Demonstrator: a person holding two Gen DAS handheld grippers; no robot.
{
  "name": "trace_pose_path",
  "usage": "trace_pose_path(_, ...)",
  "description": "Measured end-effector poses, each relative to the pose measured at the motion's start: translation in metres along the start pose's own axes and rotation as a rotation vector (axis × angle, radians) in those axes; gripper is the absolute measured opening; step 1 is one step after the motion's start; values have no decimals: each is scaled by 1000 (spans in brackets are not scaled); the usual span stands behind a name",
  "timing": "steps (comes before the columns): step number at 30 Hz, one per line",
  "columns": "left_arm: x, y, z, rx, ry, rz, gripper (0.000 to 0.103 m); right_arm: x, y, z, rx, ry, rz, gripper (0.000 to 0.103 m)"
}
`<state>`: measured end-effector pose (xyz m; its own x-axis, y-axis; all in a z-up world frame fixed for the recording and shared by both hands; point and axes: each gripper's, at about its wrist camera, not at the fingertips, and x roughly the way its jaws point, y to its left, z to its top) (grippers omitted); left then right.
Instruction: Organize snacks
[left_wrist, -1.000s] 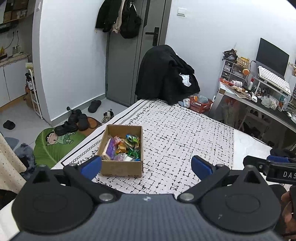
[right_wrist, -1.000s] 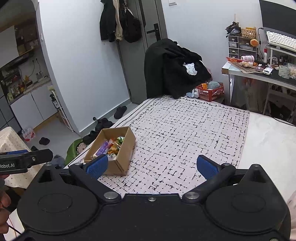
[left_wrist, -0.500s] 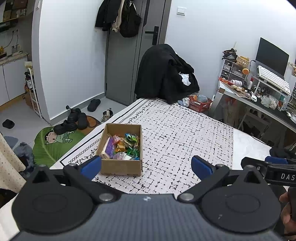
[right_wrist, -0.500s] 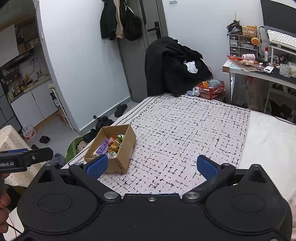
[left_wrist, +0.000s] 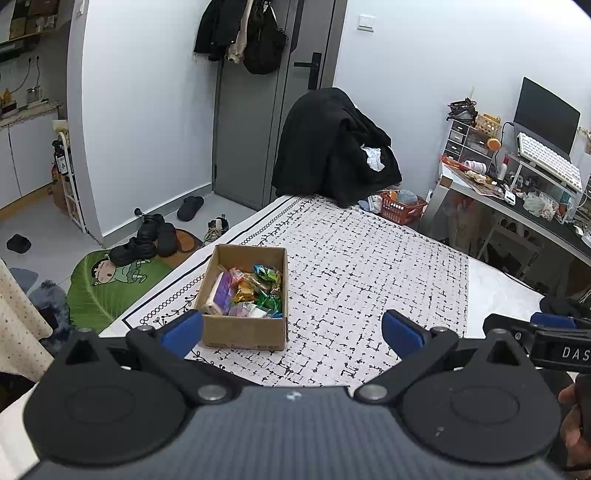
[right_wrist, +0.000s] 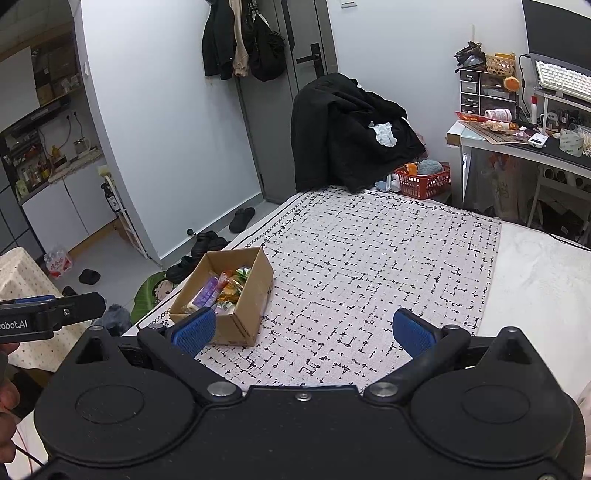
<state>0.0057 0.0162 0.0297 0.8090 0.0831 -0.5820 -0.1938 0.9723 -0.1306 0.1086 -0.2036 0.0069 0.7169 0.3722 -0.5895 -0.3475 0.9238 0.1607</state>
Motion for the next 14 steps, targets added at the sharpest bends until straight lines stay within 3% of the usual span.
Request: trace_pose_path(14, 13, 1, -6, 0, 30, 17, 103, 10, -1, -5, 13, 6, 1, 103)
